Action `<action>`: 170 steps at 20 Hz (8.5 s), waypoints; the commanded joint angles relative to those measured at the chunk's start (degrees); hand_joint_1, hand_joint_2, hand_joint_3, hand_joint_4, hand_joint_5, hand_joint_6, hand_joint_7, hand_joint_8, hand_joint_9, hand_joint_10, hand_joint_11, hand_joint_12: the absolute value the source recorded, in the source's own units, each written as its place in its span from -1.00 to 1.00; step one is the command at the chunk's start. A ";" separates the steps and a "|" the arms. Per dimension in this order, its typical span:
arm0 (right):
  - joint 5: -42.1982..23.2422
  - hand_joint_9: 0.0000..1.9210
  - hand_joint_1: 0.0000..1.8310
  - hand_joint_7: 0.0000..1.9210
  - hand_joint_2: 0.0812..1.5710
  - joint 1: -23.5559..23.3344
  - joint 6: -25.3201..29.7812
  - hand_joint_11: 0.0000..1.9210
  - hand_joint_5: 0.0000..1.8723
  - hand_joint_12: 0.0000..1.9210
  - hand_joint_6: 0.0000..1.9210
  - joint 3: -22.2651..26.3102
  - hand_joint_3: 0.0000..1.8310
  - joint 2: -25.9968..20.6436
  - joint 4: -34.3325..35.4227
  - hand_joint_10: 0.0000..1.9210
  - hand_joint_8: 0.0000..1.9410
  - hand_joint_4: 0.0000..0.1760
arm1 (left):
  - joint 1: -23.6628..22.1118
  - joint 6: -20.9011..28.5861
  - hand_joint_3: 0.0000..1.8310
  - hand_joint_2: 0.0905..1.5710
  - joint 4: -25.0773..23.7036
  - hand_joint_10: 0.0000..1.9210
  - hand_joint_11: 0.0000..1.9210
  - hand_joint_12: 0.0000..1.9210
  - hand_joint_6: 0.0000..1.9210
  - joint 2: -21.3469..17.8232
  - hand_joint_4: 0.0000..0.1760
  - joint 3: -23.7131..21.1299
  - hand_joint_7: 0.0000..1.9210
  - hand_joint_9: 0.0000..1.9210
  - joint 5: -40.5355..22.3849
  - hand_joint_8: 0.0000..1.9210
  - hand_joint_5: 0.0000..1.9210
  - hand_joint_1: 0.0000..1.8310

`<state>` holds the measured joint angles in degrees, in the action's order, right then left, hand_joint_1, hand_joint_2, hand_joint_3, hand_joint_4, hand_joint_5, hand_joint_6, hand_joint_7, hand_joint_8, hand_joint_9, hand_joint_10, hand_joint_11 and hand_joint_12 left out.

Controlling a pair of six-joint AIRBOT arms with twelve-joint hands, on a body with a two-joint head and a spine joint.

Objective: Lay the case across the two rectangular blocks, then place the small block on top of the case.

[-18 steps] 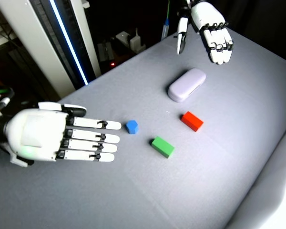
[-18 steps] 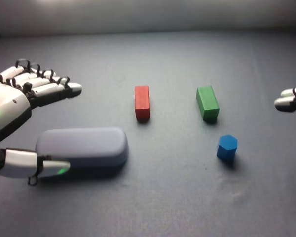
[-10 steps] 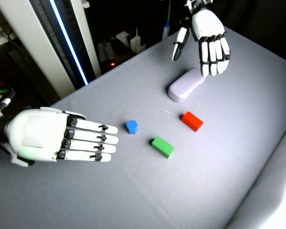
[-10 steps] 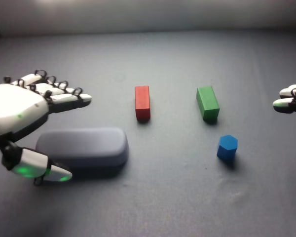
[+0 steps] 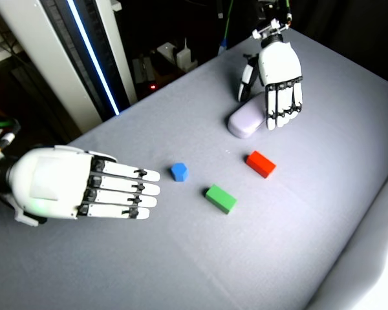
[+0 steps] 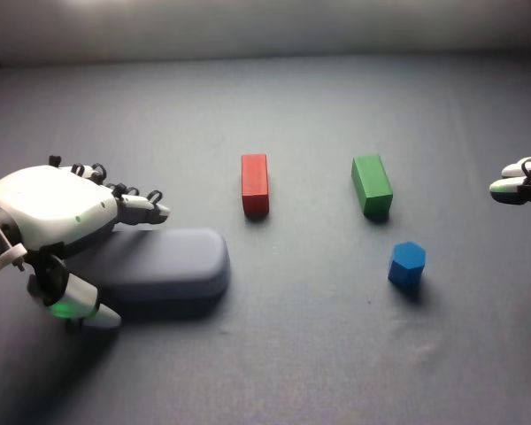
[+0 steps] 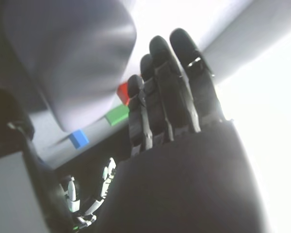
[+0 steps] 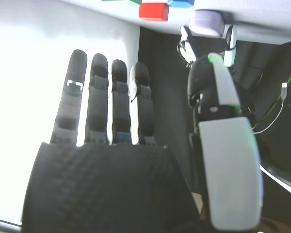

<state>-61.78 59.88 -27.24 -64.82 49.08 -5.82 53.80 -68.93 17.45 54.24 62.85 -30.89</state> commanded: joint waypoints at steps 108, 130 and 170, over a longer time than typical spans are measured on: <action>20.90 -0.16 0.35 -0.02 0.42 -22.59 8.00 -0.25 0.00 0.75 -0.04 -13.89 -1.00 18.53 -25.20 0.45 0.28 -1.00 | 2.82 12.87 -1.00 0.10 -2.37 -0.99 -1.00 0.27 -1.00 -4.85 -0.67 -10.29 -0.56 -0.54 -44.34 -0.99 -0.78 0.08; 22.77 0.10 0.50 0.35 0.27 -38.30 4.83 -0.56 0.14 0.34 -0.18 -20.17 -1.00 21.45 -24.69 -0.10 -0.46 -1.00 | 3.86 14.07 -1.00 0.16 -2.32 -1.00 -1.00 0.21 -1.00 -4.32 -0.08 -10.08 -0.58 -0.54 -43.97 -1.00 -0.78 0.04; -8.14 -0.84 0.12 -0.86 0.08 -26.23 1.59 -1.00 -0.90 -0.36 -1.00 -6.44 -1.00 7.58 -6.06 -1.00 -1.00 0.10 | 7.26 15.32 -1.00 0.11 -0.77 -1.00 -1.00 0.24 -1.00 -7.36 -0.41 -12.60 -0.67 -0.65 -54.24 -1.00 -0.80 -0.07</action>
<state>-59.88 35.86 -25.74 -70.85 56.77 -15.07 61.78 -53.87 17.69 47.11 50.28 -76.51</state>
